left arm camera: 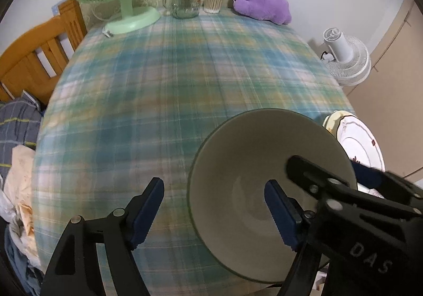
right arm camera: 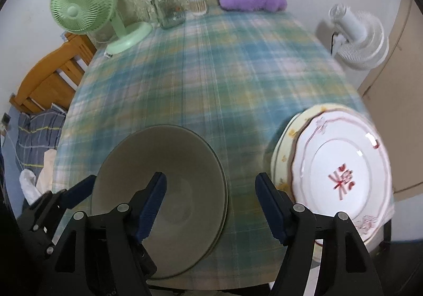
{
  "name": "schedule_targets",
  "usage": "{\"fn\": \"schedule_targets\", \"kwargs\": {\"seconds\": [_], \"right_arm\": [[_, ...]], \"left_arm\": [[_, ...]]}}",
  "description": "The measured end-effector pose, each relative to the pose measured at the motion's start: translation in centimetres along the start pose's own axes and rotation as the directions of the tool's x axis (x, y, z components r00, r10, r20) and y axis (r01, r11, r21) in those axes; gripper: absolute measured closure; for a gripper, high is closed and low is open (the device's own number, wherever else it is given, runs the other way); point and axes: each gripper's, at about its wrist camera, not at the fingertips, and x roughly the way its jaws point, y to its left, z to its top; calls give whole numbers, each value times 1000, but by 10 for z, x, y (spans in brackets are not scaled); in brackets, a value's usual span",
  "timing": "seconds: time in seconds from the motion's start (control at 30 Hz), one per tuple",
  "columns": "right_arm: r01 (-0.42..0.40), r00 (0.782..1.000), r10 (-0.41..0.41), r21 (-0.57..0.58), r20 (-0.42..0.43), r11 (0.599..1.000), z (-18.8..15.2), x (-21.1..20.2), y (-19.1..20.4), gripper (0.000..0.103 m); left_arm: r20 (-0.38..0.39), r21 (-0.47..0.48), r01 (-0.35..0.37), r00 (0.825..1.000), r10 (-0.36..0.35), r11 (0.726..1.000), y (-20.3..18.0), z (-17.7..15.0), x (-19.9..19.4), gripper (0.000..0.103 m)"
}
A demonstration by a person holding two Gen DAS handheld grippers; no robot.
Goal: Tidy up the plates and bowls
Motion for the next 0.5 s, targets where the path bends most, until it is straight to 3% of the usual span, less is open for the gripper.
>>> {"fn": "schedule_targets", "kwargs": {"seconds": [0.27,0.5], "right_arm": [[-79,994,81,33,-72,996,7,29,-6,32],[-120,983,122,21,-135,993,8,48,-4,52]], "left_arm": [[-42,-25,-7,999,6,1000,-3,3,17,23],[-97,-46,-14,995,10,999,-3,0,31,23]]}}
